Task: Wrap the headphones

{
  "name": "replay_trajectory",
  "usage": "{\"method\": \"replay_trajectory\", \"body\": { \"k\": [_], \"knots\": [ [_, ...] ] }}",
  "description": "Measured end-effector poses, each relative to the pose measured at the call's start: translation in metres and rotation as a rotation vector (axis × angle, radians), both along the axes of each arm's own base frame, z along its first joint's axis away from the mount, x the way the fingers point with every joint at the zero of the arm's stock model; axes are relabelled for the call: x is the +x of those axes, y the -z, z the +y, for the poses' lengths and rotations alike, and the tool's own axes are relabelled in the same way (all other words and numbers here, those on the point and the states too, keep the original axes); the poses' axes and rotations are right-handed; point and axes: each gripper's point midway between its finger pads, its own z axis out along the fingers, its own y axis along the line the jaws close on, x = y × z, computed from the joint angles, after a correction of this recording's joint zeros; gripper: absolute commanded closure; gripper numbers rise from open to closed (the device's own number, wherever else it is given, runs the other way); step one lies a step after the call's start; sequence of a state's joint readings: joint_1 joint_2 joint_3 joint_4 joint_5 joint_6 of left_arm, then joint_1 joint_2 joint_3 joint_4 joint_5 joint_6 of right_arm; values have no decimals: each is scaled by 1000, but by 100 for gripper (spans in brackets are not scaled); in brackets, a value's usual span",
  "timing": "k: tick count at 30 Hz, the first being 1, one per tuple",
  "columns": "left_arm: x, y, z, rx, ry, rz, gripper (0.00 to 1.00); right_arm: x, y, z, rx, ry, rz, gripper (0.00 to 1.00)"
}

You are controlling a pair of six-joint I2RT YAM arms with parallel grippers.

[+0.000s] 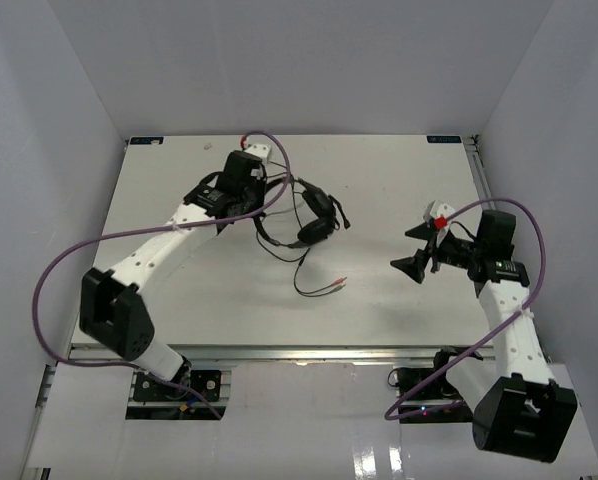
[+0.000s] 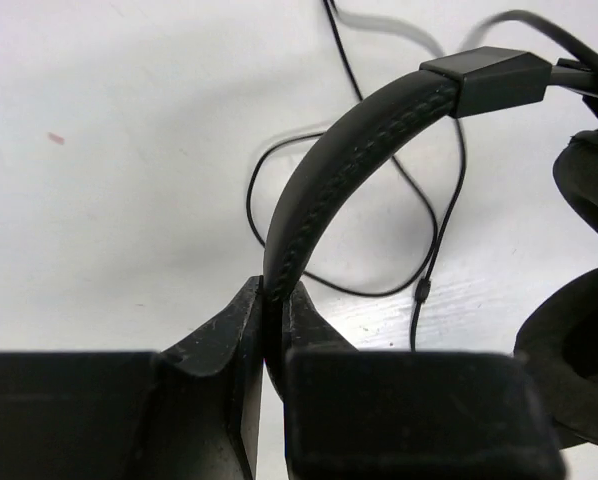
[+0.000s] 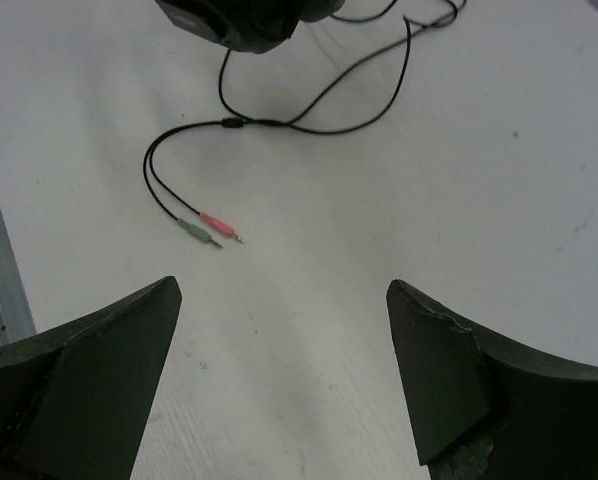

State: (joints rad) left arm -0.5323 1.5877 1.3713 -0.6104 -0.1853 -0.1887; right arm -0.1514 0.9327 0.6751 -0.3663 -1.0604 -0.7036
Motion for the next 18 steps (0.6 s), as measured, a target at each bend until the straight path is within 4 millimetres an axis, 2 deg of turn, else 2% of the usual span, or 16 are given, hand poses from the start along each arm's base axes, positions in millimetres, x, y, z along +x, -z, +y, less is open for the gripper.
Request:
{"method": "replay_trajectory", "body": {
  "k": [2,4,6,8,12,15,18],
  "knots": [
    [-5,-50,13,-39,-37,-129,100,11,-22,12,-9,-66,-52,10],
    [-15,-85,24,-79,-62,-221,100,21,-44,30,-18,-137,-105,10],
    [-28,-100,32,-128,-77,-260,100,33,-62,47,-18,-180,-146,10],
    [-40,-100,33,-166,-72,-251,100,43,-75,62,-4,-204,-171,10],
    [-54,-78,21,-227,-38,-155,100,64,-97,72,33,-198,-218,10],
    [-65,-68,11,-270,-5,-83,100,67,-109,78,63,-263,-268,10],
    [-73,-72,1,-330,25,-51,100,67,-112,88,105,-352,-298,10]
  ]
}}
